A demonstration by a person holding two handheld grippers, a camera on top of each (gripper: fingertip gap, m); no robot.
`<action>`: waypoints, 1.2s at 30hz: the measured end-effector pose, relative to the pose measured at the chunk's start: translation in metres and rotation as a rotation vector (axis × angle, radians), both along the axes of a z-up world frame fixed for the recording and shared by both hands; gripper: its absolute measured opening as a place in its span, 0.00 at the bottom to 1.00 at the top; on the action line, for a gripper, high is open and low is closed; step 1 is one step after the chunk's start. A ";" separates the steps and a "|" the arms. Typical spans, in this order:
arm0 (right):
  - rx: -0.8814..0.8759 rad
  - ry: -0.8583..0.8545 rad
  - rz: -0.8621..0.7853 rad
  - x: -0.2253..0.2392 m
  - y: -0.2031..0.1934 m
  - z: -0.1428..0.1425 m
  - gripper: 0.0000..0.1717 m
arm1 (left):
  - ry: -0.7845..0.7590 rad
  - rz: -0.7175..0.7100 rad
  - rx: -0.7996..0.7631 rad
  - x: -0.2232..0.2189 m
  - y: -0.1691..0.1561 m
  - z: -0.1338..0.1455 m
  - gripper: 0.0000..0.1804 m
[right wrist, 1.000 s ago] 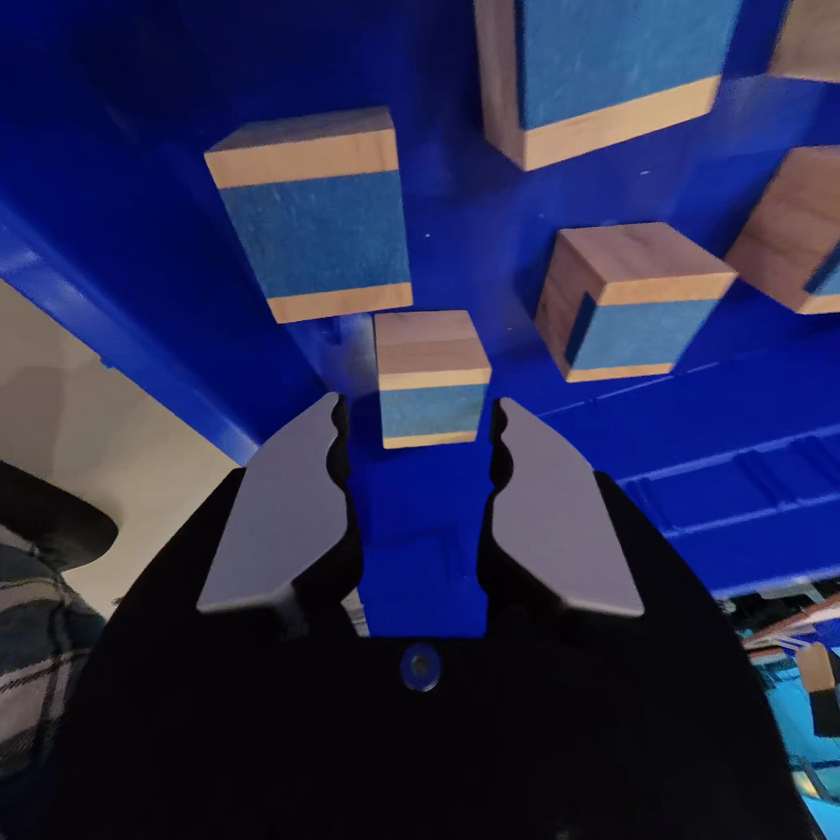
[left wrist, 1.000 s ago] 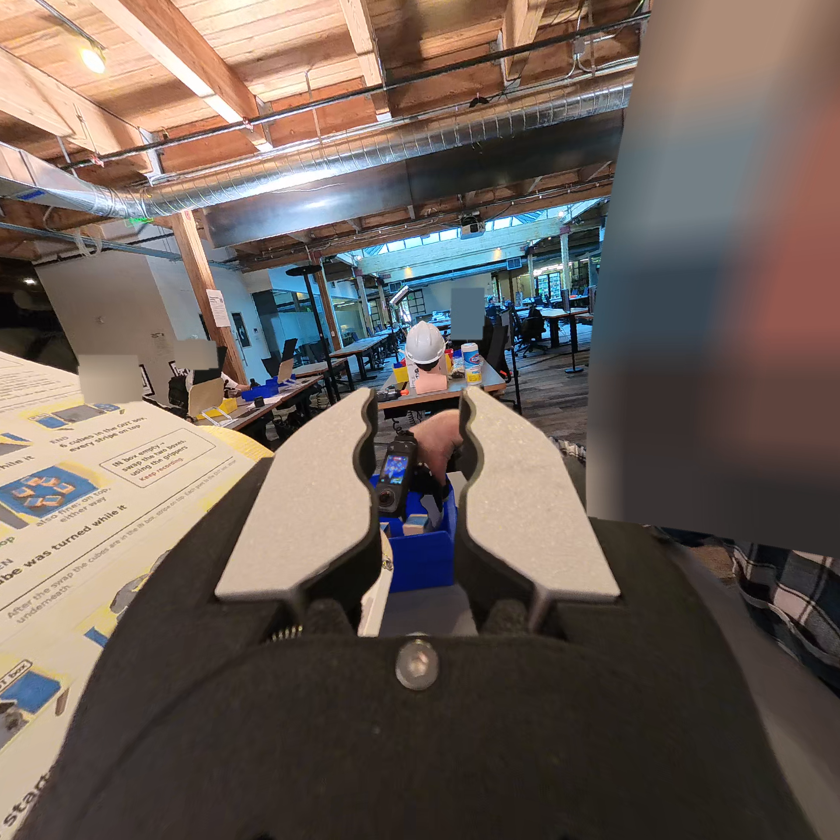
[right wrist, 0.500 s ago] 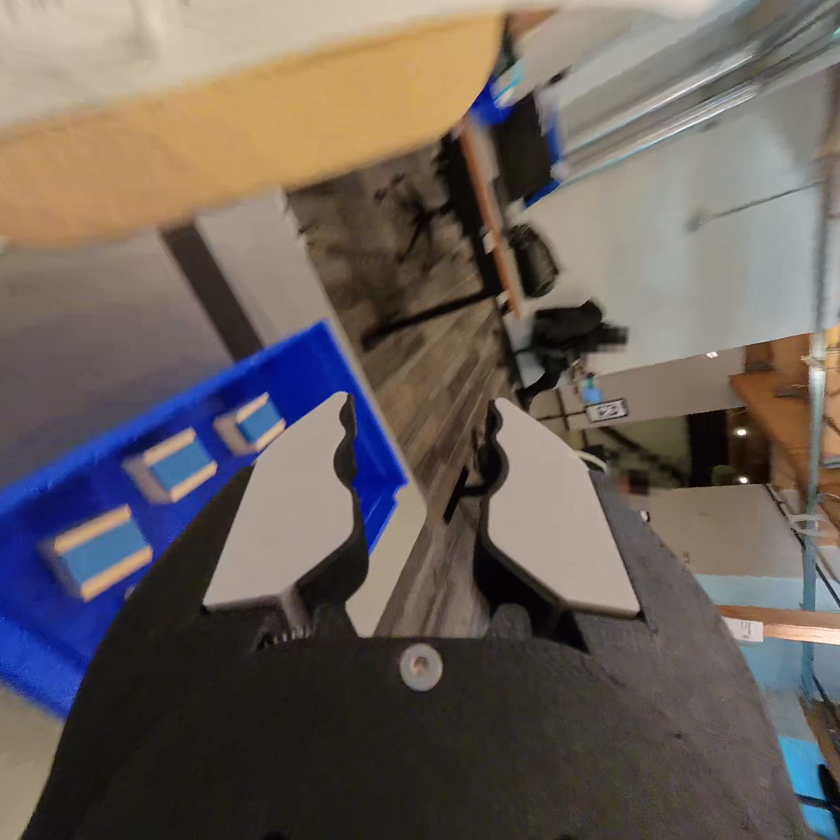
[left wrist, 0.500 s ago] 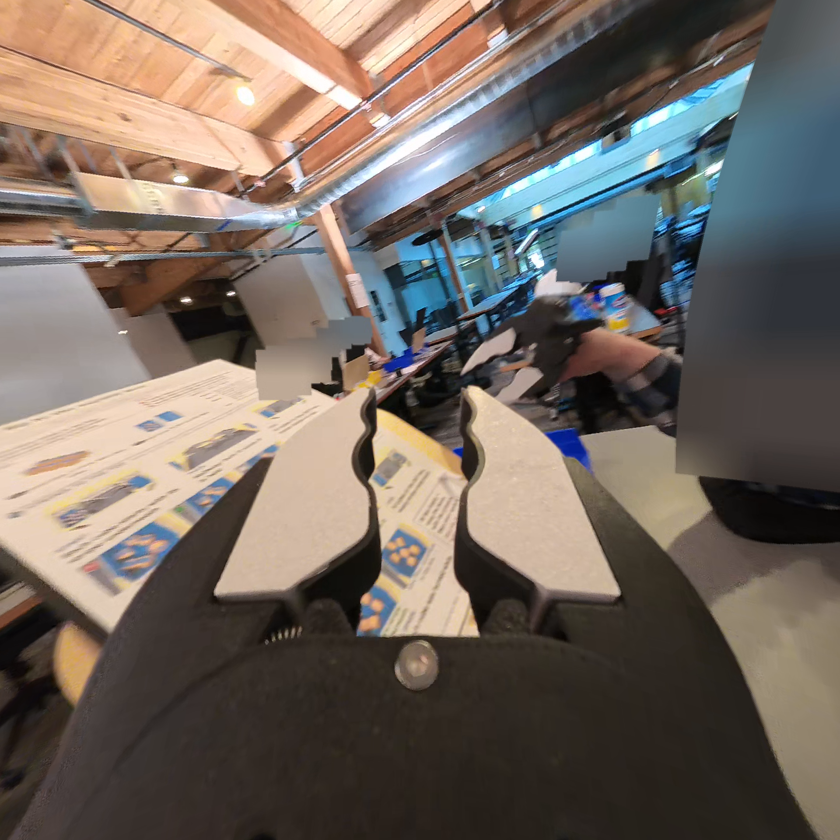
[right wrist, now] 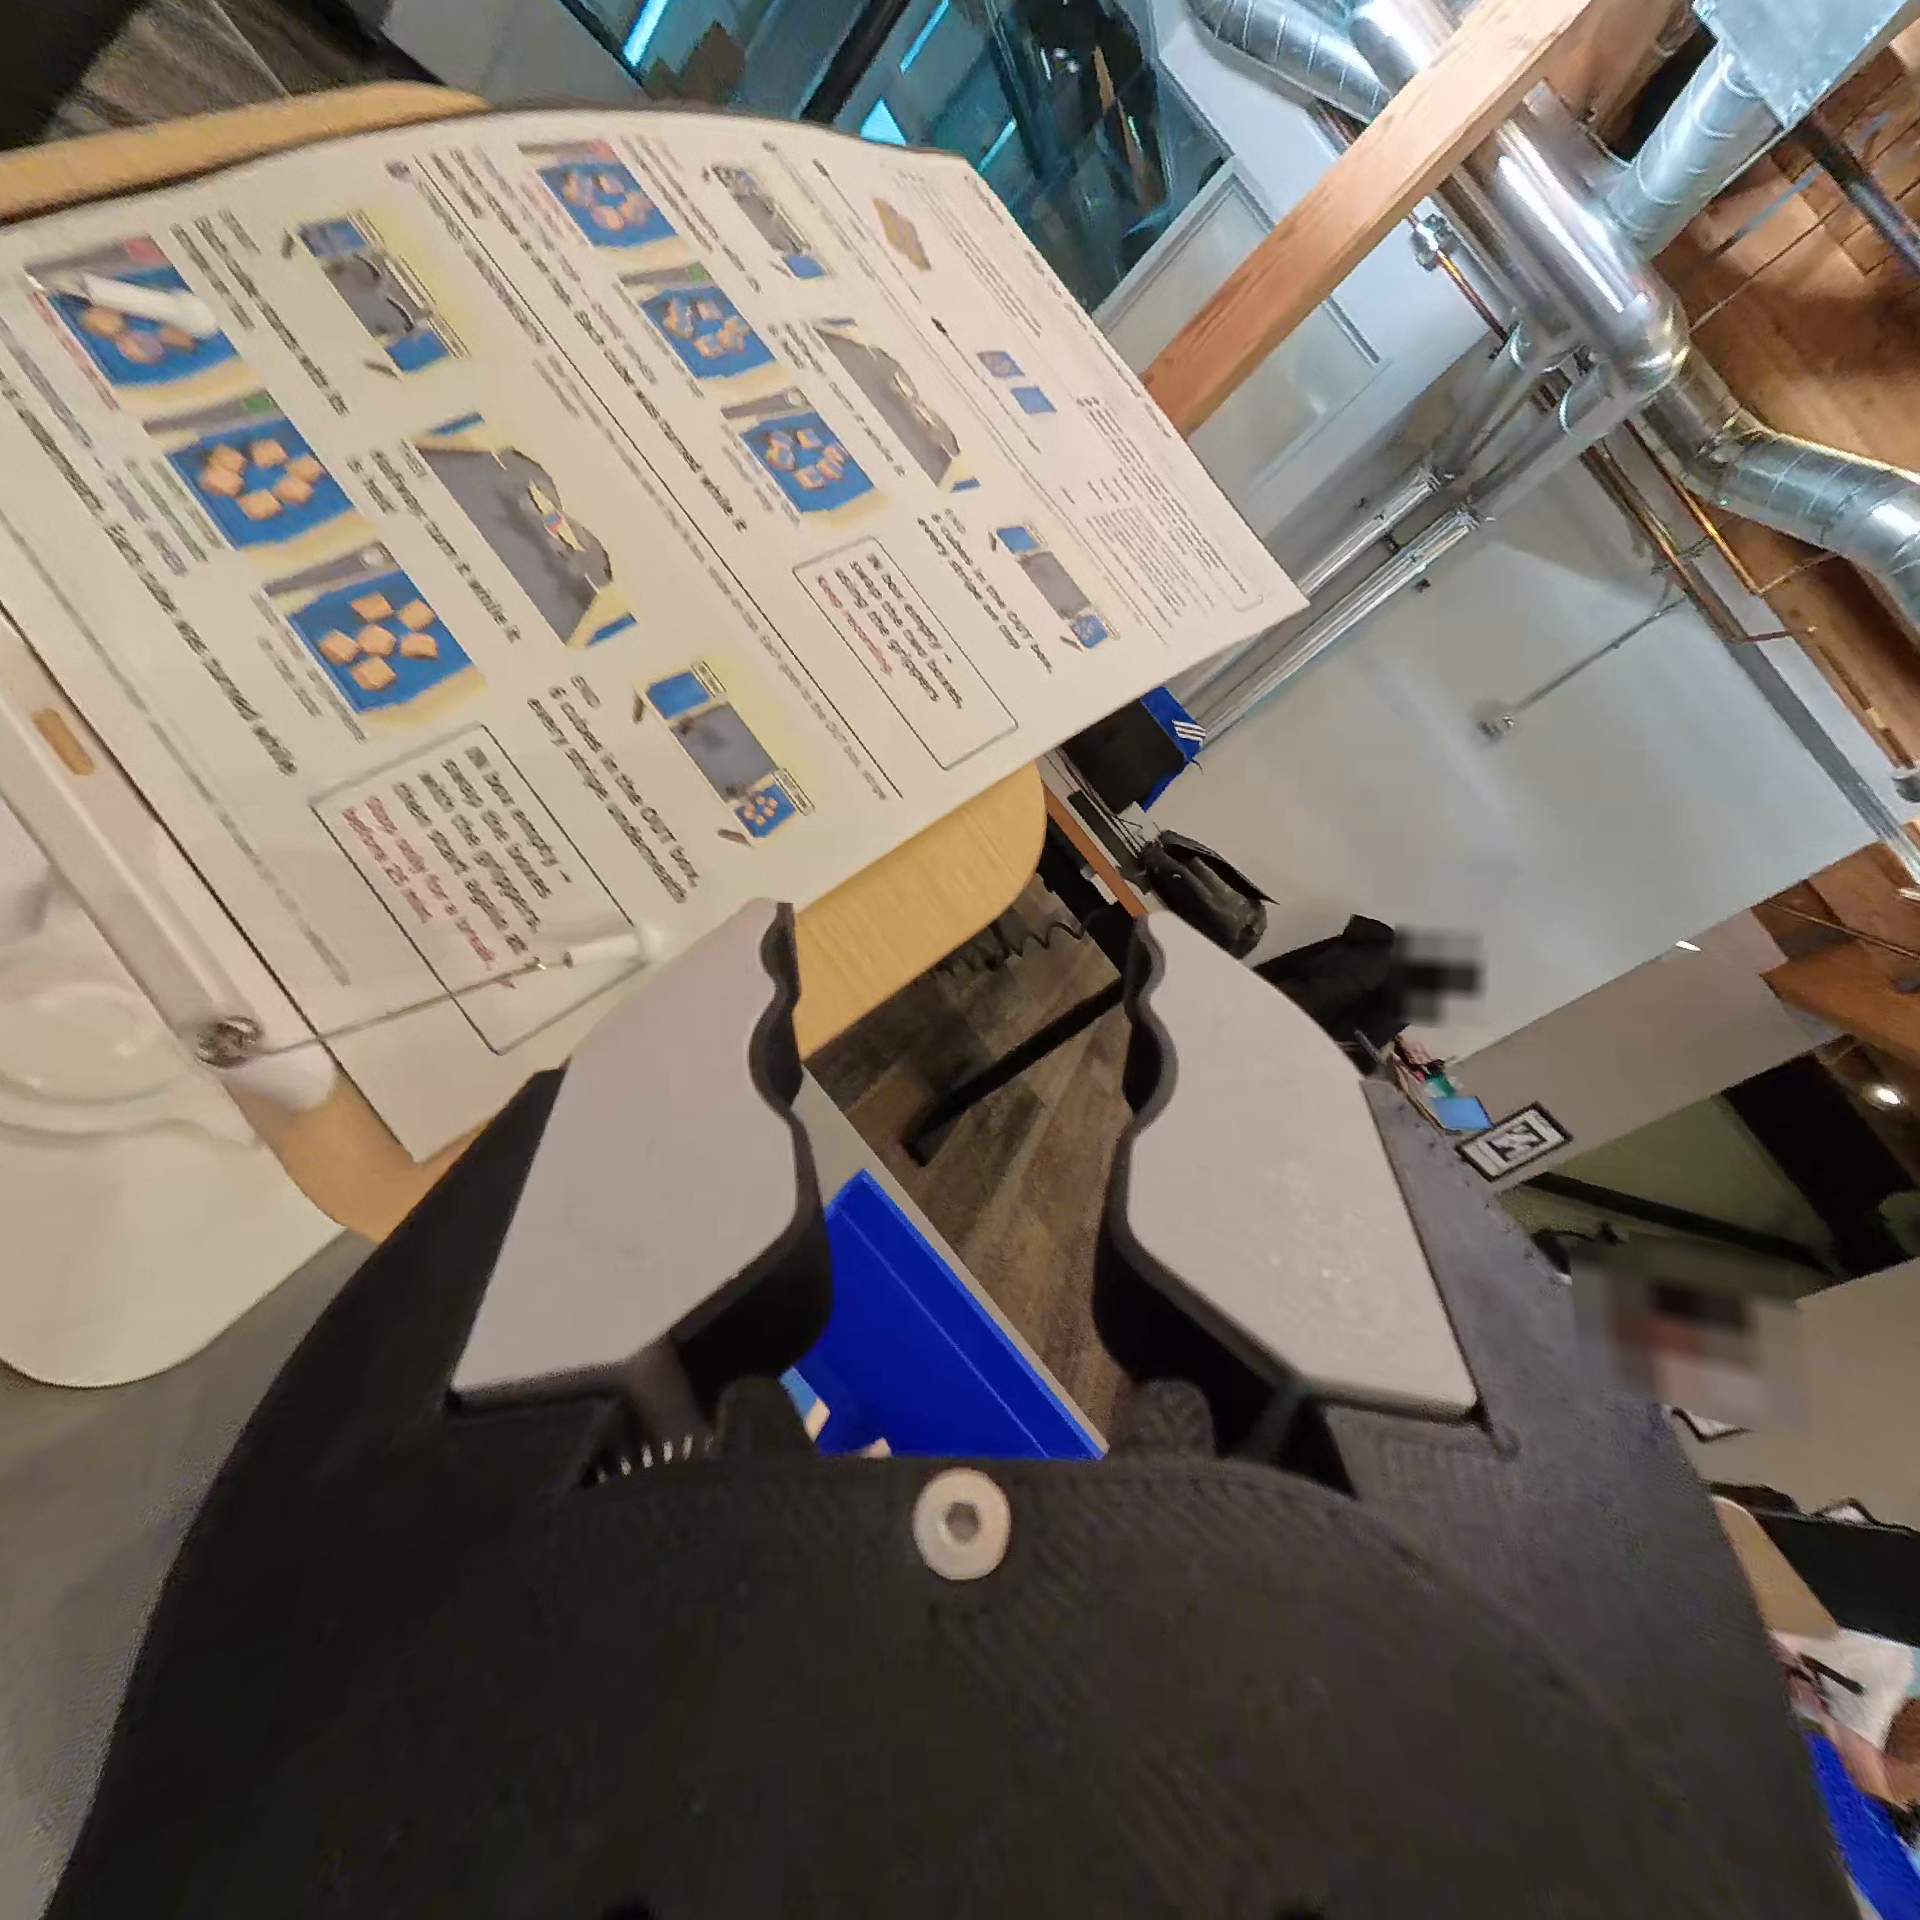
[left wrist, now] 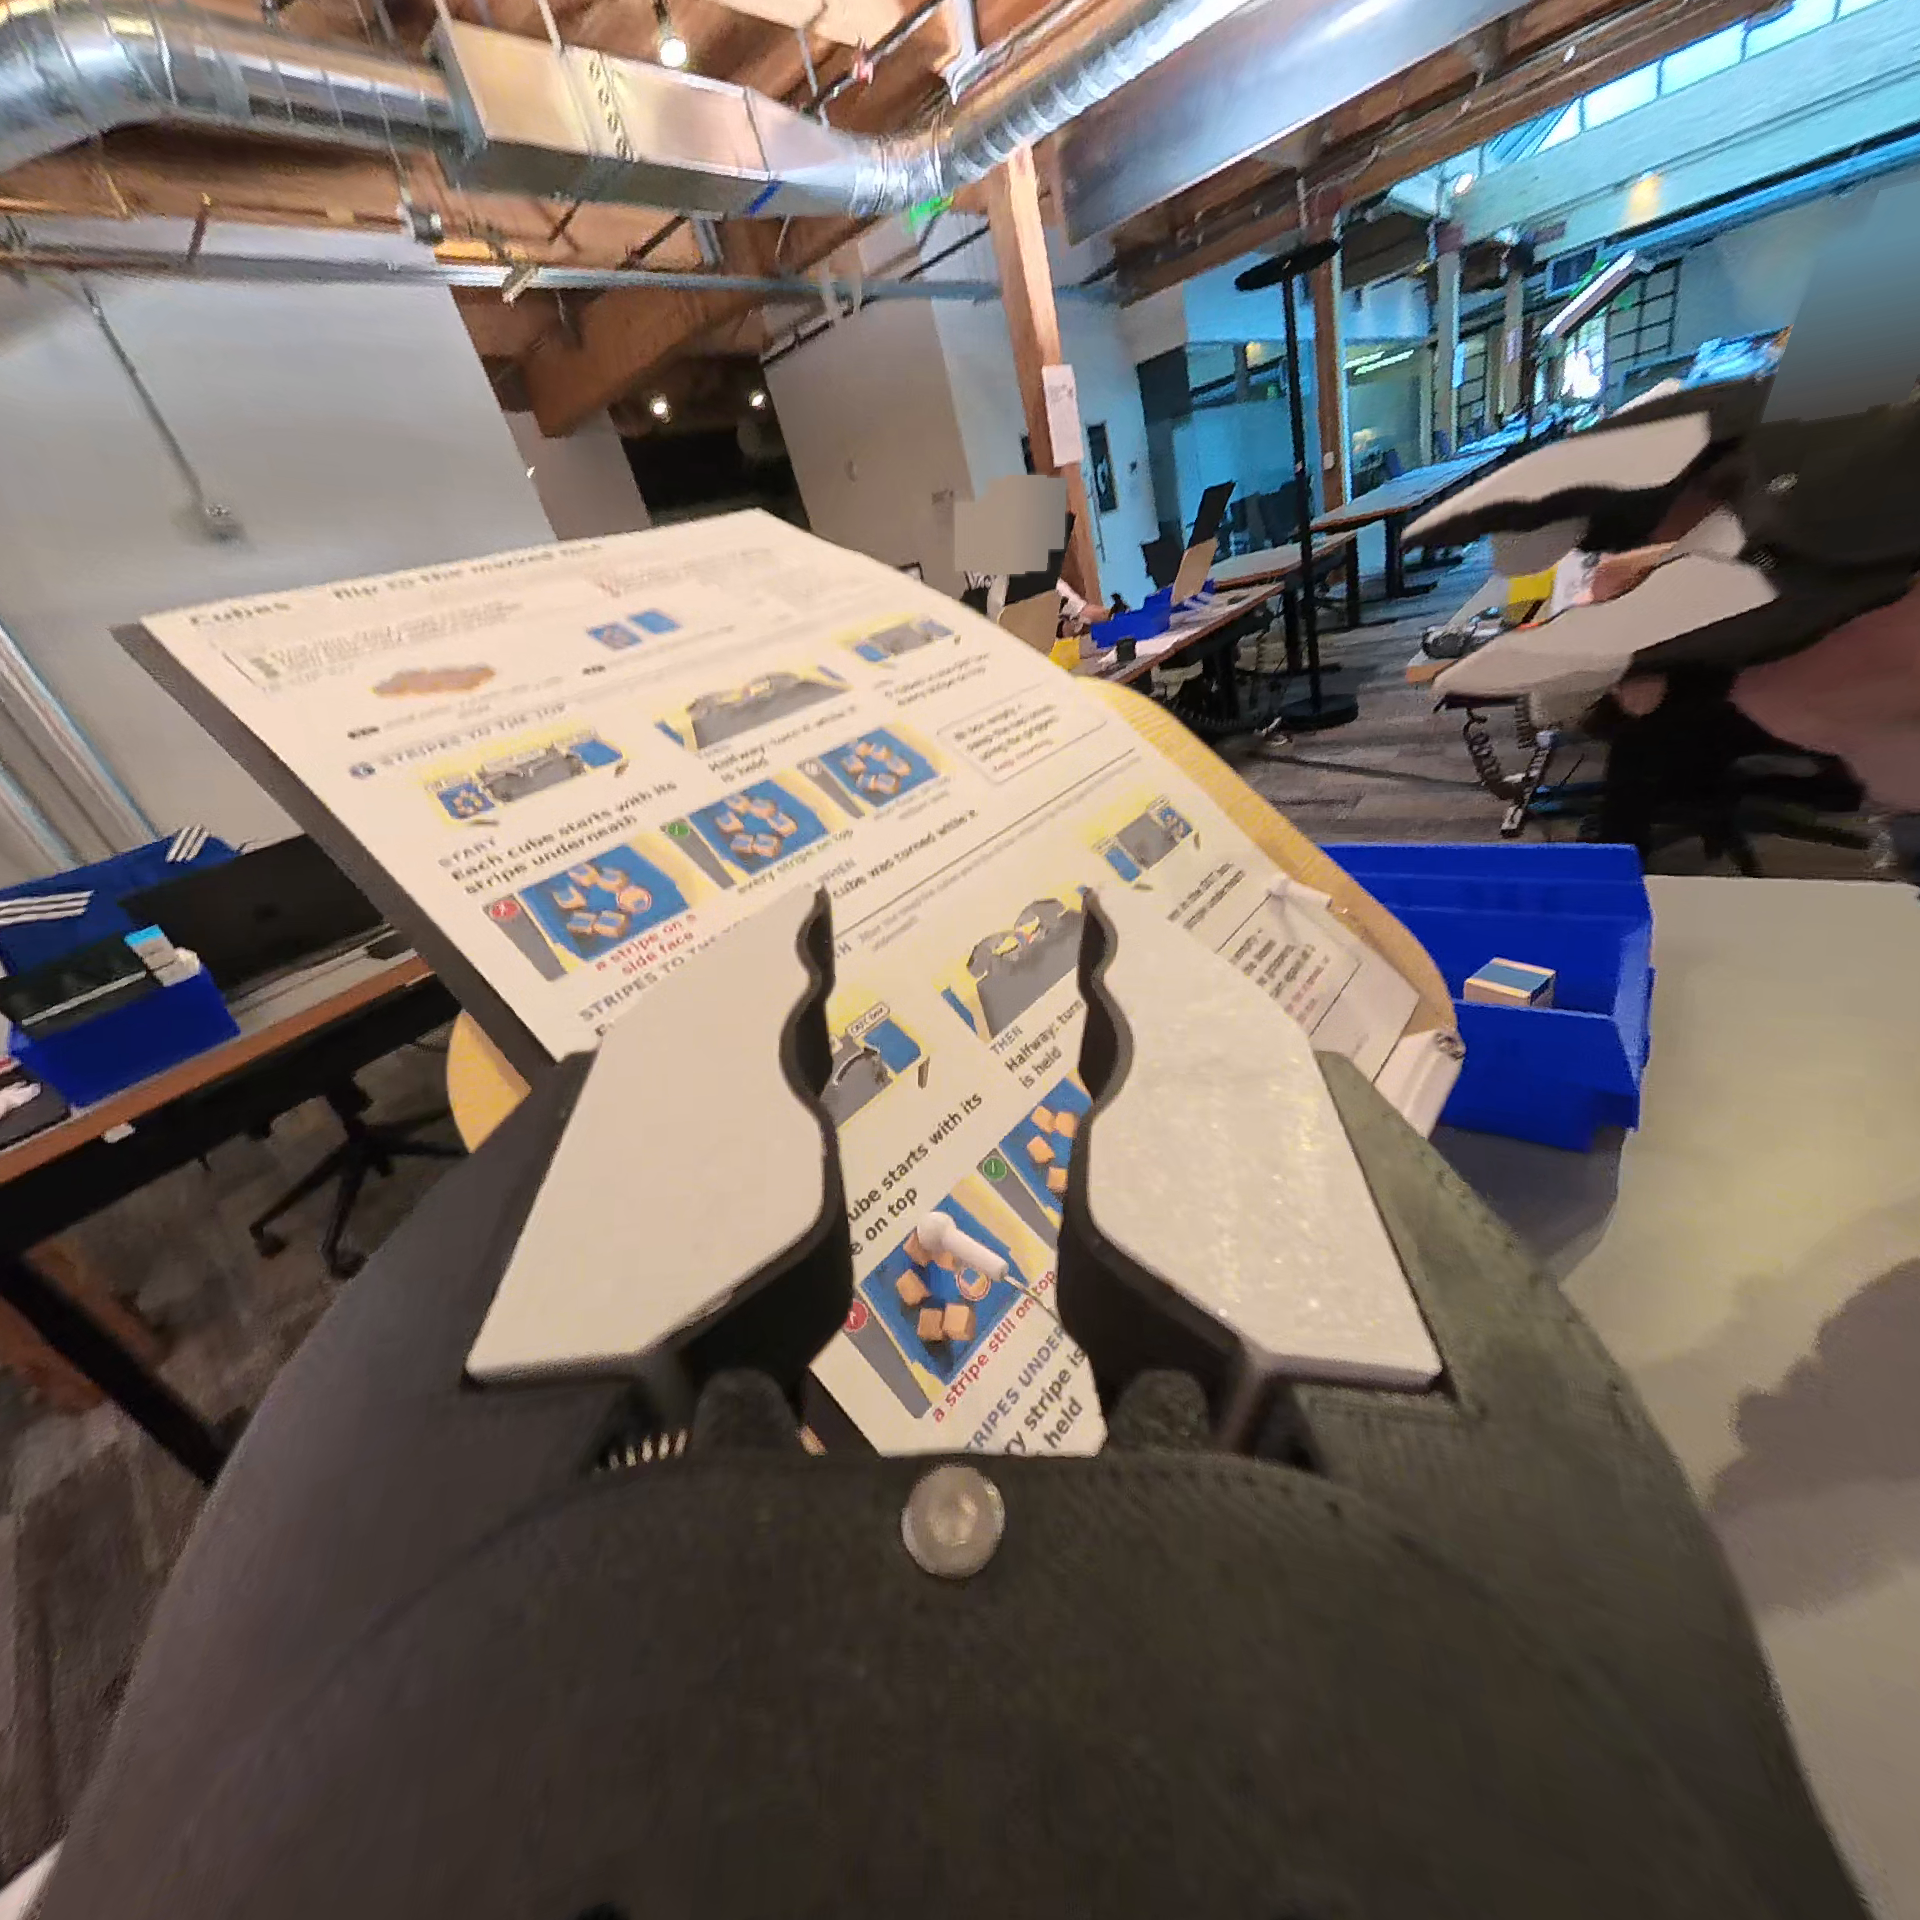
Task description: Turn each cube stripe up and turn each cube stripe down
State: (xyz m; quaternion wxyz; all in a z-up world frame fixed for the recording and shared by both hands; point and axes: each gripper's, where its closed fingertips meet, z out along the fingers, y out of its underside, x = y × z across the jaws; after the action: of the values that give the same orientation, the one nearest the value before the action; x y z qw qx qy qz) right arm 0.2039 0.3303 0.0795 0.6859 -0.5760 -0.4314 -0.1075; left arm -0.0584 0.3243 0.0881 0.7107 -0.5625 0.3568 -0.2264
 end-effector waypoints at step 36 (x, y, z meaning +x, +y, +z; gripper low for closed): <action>0.002 0.456 -0.345 0.090 0.063 -0.017 0.40 | 0.095 0.410 0.002 -0.074 0.028 -0.038 0.21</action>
State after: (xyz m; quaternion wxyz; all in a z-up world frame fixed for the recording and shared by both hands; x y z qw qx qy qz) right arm 0.2938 0.3932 0.0621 0.7374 -0.6495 -0.1613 -0.0907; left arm -0.1327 0.3519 0.0504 0.7248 -0.6327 0.2680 -0.0501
